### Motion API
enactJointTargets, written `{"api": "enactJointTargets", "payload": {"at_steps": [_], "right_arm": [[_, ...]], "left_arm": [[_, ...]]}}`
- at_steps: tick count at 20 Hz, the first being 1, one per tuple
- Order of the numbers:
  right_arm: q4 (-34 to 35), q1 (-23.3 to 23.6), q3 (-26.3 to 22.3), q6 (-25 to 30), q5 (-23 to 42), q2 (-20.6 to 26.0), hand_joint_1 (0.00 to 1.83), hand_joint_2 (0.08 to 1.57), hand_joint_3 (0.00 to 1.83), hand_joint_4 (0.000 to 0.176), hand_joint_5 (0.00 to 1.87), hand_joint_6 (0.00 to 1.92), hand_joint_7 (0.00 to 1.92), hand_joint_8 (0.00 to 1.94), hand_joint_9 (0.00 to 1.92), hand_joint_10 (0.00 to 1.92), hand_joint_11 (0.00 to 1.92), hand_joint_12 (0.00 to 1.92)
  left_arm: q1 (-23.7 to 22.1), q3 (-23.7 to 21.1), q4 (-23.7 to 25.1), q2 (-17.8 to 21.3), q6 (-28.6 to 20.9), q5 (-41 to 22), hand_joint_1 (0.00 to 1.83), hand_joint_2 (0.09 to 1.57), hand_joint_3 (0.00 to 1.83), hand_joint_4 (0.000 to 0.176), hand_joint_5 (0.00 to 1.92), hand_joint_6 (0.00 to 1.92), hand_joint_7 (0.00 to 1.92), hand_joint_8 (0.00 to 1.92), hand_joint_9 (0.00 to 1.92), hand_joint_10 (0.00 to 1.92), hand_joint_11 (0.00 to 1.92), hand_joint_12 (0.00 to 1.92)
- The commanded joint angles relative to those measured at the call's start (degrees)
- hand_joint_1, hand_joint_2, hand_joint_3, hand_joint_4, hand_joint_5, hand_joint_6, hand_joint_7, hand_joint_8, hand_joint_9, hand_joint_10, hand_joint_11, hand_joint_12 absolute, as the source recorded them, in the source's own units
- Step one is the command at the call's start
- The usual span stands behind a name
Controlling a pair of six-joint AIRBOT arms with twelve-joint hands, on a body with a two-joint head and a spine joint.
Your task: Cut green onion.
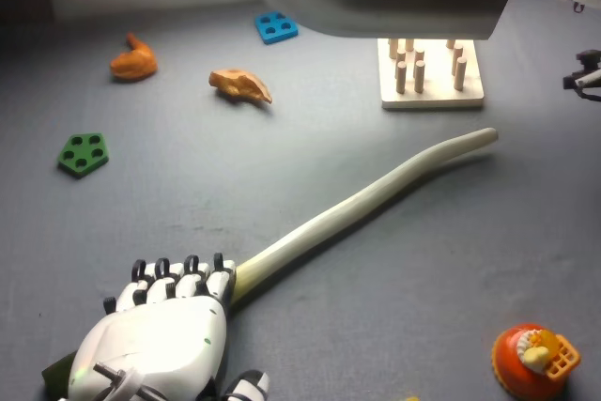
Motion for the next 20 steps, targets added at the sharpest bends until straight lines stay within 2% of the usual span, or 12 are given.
{"api": "enactJointTargets", "payload": {"at_steps": [1,2,3,5,6,9,10,12,15,17,19,20], "right_arm": [[-0.78,0.51,-0.58,2.24,10.54,1.41,1.6,1.21,0.0,0.176,1.3,1.92,1.55,1.94,1.58,1.92,1.65,1.92],[-2.2,0.52,-2.47,2.28,12.05,2.7,1.58,1.23,0.0,0.176,1.22,1.87,1.58,1.94,1.61,1.92,1.67,1.92],[-3.71,0.55,-3.8,2.15,12.79,3.56,1.59,1.22,0.0,0.176,1.22,1.91,1.59,1.94,1.63,1.92,1.68,1.92],[-4.7,0.93,-7.85,-3.81,14.35,5.54,1.61,1.23,0.0,0.176,1.28,1.92,1.57,1.94,1.62,1.92,1.68,1.92],[-3.59,1.32,-10.45,-8.11,14.81,6.75,1.61,1.22,0.0,0.176,1.27,1.92,1.57,1.94,1.62,1.92,1.68,1.92],[-0.72,1.94,-16.13,-14.1,14.69,9.41,1.57,1.25,0.0,0.176,1.23,1.92,1.55,1.94,1.61,1.92,1.68,1.92],[0.81,2.01,-18.18,-16.46,14.81,10.27,1.56,1.24,0.0,0.176,1.23,1.92,1.55,1.94,1.61,1.92,1.68,1.92],[5.65,2.2,-22.27,-21.29,15.08,11.92,1.57,1.26,0.0,0.176,1.24,1.92,1.55,1.94,1.62,1.92,1.69,1.92],[16.65,1.82,-28.77,-31.6,20.7,12.8,1.58,1.27,0.0,0.176,1.24,1.92,1.55,1.94,1.61,1.92,1.67,1.92],[18.86,0.75,-32.53,-39.86,24.54,12.85,1.61,1.25,0.0,0.176,1.25,1.92,1.58,1.94,1.63,1.92,1.69,1.92],[22.53,0.56,-35.94,-44.9,27.52,13.13,1.6,1.24,0.0,0.176,1.27,1.92,1.62,1.94,1.67,1.92,1.72,1.92],[24.27,0.38,-37.45,-45.8,29.21,13.3,1.55,1.25,0.0,0.176,1.24,1.92,1.62,1.94,1.67,1.92,1.73,1.92]], "left_arm": [[-0.25,0.29,3.81,-0.35,-0.02,2.71,0.6,1.34,0.01,0.009,0.07,0.0,0.03,0.0,0.01,0.0,0.0,0.0],[-0.34,0.45,3.32,-0.37,-0.02,1.89,0.61,1.34,0.01,0.008,0.06,0.0,0.02,0.0,0.0,0.0,0.0,0.0],[-0.39,0.57,3.21,-0.43,-0.03,1.34,0.61,1.34,0.0,0.012,0.06,0.0,0.03,0.0,0.0,0.0,0.0,0.0],[-0.49,0.69,2.62,-0.54,-0.03,0.89,0.64,1.32,0.0,0.003,0.09,0.01,0.07,0.01,0.03,0.01,0.01,0.0],[-0.52,0.71,2.0,-0.55,-0.03,0.52,0.65,1.31,0.0,0.01,0.08,0.0,0.06,0.01,0.02,0.0,0.0,0.0],[-0.5,0.68,1.01,-0.55,-0.03,-0.33,0.59,1.32,0.0,0.003,0.07,0.0,0.05,0.0,0.03,0.01,0.04,0.02],[-0.5,0.68,0.66,-0.55,-0.03,-0.72,0.61,1.31,0.0,0.004,0.09,0.0,0.06,0.0,0.05,0.0,0.01,0.17],[-0.5,0.66,-0.25,-0.55,-0.02,-1.46,0.65,1.3,0.0,0.0,0.12,0.01,0.09,0.01,0.07,0.0,0.0,0.23],[-0.46,0.61,-1.42,-0.54,-0.02,-1.96,0.63,1.32,0.01,0.005,0.09,0.0,0.04,0.0,0.01,0.0,0.0,0.01],[-0.41,0.63,-1.89,-0.54,-0.02,-2.55,0.6,1.33,0.01,0.018,0.07,0.0,0.02,0.0,0.0,0.0,0.0,0.0],[-0.33,0.61,-1.89,-0.54,-0.02,-2.72,0.61,1.34,0.01,0.013,0.1,0.01,0.05,0.01,0.06,0.02,0.0,0.0],[-0.32,0.61,-1.89,-0.54,-0.02,-2.75,0.63,1.33,0.0,0.009,0.12,0.01,0.08,0.01,0.09,0.01,0.0,0.13]]}}
